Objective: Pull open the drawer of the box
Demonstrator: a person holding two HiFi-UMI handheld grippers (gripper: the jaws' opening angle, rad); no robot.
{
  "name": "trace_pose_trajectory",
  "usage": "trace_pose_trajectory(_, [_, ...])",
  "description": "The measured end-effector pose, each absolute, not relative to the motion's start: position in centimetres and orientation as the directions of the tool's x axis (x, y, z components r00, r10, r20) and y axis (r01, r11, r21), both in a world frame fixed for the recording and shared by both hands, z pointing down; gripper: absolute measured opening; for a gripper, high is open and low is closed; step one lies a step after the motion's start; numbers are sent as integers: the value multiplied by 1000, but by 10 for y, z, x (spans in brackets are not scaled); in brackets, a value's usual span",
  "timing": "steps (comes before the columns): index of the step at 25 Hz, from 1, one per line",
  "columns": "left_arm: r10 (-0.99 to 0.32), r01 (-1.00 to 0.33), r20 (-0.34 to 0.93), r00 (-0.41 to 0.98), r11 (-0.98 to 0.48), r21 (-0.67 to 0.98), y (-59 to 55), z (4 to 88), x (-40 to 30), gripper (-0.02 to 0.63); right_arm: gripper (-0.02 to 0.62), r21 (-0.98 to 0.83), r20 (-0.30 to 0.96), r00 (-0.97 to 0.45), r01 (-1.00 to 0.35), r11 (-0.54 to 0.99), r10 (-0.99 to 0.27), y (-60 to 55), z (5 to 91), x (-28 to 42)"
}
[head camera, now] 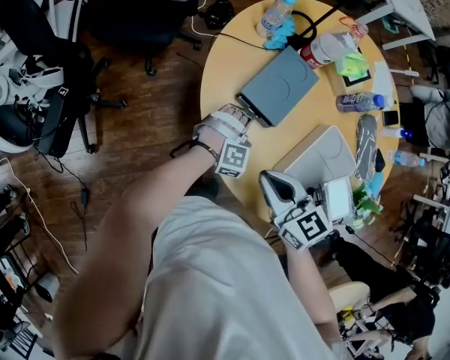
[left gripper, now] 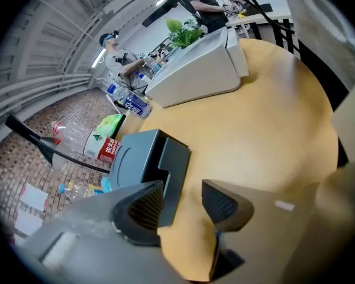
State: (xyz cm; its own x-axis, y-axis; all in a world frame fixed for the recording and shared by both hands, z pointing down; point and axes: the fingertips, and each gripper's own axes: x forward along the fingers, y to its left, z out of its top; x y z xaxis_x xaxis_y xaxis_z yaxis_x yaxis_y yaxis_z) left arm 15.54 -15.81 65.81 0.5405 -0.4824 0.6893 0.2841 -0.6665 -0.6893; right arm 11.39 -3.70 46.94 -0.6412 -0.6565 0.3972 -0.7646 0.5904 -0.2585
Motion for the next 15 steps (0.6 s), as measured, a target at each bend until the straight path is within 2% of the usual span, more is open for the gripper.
trace_pose_trajectory(5, [-490,311,705,512,-659,-684,-171,668,161,213,6,-250,397,-629,-775,580,-669,-36,468,119])
trace_pose_trajectory(7, [-491,324,714,500,-658,-679,-174,672,162,164,6,-248,398,-621,-782,572,-675,-34,467,123])
trace_pose_trajectory(10, [-497,330,712,497,-650,-684,-176,672,164,144,6,-251,394,-611,-790,560,-686,-33,468,127])
trace_pose_trajectory(13, [-503,326,708,496,-647,-689,-175,667,161,77,6,-253,378,-609,-792,555,-697,-34,466,127])
trace_pose_trajectory(15, [-497,341,714,494,-644,-685,-170,666,154,68,6,-252,367,-611,-791,557,-702,-33,464,125])
